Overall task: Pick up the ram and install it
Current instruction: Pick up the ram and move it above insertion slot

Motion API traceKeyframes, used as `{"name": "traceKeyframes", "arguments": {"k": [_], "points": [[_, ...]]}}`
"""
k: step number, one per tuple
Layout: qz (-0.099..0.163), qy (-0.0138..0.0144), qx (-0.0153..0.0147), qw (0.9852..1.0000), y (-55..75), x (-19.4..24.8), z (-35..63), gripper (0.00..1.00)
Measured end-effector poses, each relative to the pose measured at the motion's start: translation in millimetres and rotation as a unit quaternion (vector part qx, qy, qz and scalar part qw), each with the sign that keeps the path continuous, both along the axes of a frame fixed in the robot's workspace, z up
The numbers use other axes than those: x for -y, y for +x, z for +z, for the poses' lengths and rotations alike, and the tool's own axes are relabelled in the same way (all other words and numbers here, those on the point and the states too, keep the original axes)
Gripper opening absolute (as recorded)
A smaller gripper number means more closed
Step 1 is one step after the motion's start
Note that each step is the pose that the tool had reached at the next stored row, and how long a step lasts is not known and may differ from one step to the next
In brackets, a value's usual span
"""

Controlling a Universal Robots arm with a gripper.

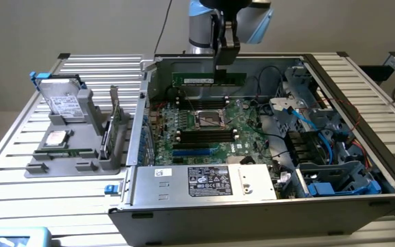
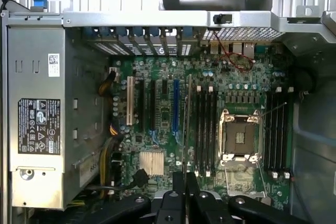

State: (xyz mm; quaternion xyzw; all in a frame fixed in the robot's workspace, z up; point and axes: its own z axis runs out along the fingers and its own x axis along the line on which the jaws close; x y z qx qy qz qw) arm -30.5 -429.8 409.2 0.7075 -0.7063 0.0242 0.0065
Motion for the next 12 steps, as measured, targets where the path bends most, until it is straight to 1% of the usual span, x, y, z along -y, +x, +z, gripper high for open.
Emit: {"name": "traceKeyframes", "arguments": {"k": [2,5,8,10,12], "points": [[0.0,0.0002,0.0003,1.0,0.6,-6.4,-1.1,0.13],[0.0,0.0001,0.0018,1.0,1.1,-13.8,-2.0,0.13],[0.0,0.0002,0.0025,1.0,3.5,-17.4,-3.6,0.13],[0.0,0.0002,0.0026,1.0,4.8,-19.4,-6.3,0.13],[0.0,0.0002,0.0025,1.0,5.7,-22.6,-9.6,0.13]]}}
